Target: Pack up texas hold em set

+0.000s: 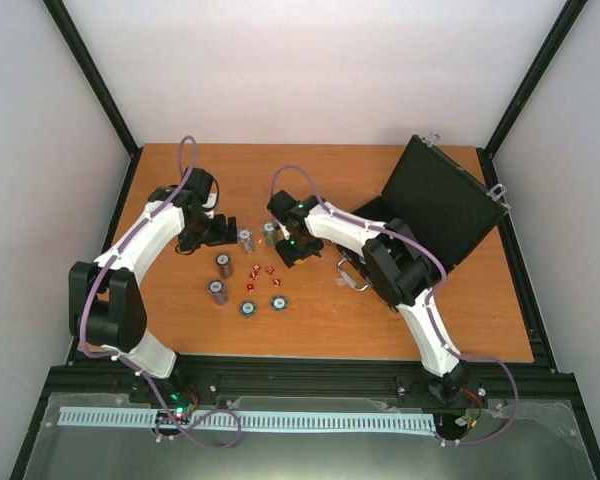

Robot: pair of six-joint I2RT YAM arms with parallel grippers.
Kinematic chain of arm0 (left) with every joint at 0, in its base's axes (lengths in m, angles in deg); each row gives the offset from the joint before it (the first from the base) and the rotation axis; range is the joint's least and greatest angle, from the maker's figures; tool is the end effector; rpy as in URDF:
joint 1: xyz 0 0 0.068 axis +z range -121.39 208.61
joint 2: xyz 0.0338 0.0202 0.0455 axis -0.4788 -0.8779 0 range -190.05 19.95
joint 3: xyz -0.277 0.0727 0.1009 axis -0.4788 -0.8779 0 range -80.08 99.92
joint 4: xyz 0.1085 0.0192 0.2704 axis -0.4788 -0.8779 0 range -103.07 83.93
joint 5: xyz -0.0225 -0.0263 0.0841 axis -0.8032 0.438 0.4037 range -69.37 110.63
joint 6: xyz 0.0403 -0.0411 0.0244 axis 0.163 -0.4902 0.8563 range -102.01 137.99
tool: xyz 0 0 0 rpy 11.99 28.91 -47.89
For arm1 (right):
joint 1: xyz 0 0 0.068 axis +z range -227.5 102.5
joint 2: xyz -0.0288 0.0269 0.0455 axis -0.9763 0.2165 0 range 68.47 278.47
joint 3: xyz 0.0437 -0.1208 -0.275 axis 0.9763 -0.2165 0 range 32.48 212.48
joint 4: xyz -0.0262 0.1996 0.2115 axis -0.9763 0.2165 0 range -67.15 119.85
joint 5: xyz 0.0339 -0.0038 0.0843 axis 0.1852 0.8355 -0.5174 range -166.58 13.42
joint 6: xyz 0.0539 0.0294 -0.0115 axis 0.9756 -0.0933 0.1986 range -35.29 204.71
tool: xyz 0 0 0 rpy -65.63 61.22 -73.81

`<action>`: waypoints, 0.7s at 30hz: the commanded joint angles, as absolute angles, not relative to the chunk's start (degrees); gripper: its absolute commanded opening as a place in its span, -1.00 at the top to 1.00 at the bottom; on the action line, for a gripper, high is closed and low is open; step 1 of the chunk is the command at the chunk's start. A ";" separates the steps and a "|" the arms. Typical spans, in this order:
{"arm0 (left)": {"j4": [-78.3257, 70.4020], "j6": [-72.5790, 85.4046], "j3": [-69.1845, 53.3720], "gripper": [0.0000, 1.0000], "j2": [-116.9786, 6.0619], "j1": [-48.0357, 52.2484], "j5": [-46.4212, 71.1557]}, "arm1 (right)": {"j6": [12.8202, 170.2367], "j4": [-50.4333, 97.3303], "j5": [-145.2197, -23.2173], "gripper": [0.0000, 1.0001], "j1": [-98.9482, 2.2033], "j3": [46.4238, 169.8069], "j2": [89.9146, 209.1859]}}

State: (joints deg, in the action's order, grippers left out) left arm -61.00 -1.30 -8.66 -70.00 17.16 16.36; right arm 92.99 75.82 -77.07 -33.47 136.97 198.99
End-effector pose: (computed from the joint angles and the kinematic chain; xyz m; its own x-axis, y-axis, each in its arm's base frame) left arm 0.3290 -0.0702 0.2615 -0.9591 -0.1419 -0.2451 -0.1040 0.9814 -0.1613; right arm 0.3670 0.3553 0.1510 -0.7986 -0.5718 -0.1877 -0.5873 0.8086 0.0358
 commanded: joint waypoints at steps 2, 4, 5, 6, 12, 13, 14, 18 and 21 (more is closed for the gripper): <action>-60.49 -0.81 -7.87 -0.99 -70.15 16.92 16.22 | 94.43 76.86 -74.37 -0.23 -32.46 137.64 201.24; -60.42 -0.76 -8.06 -1.00 -70.06 16.92 16.24 | 94.69 77.06 -73.24 -0.08 -32.51 137.67 201.33; -60.36 -0.81 -8.16 -0.99 -69.95 16.92 16.19 | 94.84 77.27 -72.73 -0.03 -32.53 137.75 201.42; -60.30 -0.80 -8.22 -1.00 -69.93 16.92 16.24 | 94.97 77.41 -72.37 -0.01 -32.51 137.73 201.59; -60.37 -0.65 -8.44 -0.99 -69.67 16.92 16.41 | 95.35 77.95 -71.34 0.10 -32.59 137.70 201.61; -60.38 -0.60 -8.44 -0.99 -69.62 16.92 16.43 | 95.30 78.02 -71.17 0.10 -32.59 137.75 201.25; -60.45 -0.57 -8.37 -0.99 -69.66 16.87 16.41 | 95.31 78.10 -70.92 0.10 -32.59 137.84 200.84; -60.38 -0.55 -8.27 -0.99 -69.46 16.92 16.33 | 95.09 79.01 -70.11 0.08 -32.57 138.62 198.40; -60.27 -0.56 -8.43 -0.99 -69.53 16.92 16.15 | 94.84 79.64 -69.90 0.08 -32.67 138.83 196.33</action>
State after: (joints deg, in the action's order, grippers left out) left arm -60.98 -1.27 -8.70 -70.00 17.16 16.33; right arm 94.84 77.22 -72.39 -32.73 137.65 199.23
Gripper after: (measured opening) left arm 0.998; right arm 0.474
